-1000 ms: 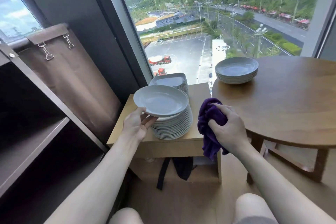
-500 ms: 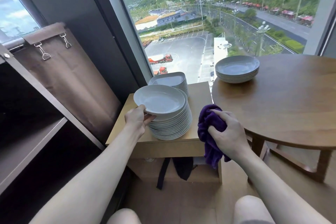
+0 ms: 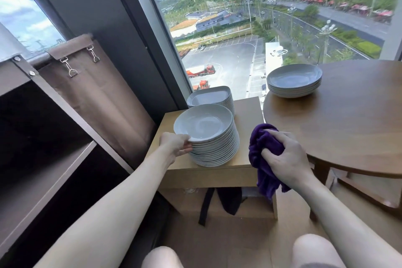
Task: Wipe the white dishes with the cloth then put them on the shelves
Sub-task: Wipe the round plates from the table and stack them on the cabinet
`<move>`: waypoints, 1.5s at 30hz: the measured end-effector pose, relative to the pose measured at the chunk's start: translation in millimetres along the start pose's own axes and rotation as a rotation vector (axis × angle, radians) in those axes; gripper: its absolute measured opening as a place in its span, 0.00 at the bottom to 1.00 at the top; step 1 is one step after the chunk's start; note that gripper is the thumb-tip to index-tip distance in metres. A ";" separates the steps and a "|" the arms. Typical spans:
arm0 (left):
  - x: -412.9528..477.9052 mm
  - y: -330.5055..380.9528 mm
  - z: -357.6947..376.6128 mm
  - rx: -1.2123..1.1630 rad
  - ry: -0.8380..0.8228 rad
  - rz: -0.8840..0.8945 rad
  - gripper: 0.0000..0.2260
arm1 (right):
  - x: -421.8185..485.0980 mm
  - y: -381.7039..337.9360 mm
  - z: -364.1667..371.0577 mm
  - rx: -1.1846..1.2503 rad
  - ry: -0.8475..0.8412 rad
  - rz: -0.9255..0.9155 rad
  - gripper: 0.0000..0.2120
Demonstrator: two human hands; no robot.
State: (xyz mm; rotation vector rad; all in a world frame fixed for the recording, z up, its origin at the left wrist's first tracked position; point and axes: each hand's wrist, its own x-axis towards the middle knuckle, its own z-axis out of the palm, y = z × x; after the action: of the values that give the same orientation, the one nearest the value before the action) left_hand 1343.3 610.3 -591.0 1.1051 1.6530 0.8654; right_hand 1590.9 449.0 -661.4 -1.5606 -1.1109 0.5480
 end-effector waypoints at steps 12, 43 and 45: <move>-53.9 47.1 137.7 0.248 -0.381 0.400 0.04 | 21.8 11.0 -54.8 -0.105 0.110 0.070 0.22; 83.2 93.2 411.8 0.000 -0.340 -0.027 0.21 | 27.2 50.1 -107.8 -0.121 0.330 0.278 0.23; 83.9 95.9 415.9 0.012 -0.335 -0.021 0.21 | 29.1 51.2 -110.3 -0.131 0.326 0.273 0.23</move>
State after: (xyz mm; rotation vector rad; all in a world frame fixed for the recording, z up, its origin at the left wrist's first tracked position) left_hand 1750.9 744.5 -661.7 1.1683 1.3900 0.6186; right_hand 1712.3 420.7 -669.7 -1.8540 -0.7032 0.3868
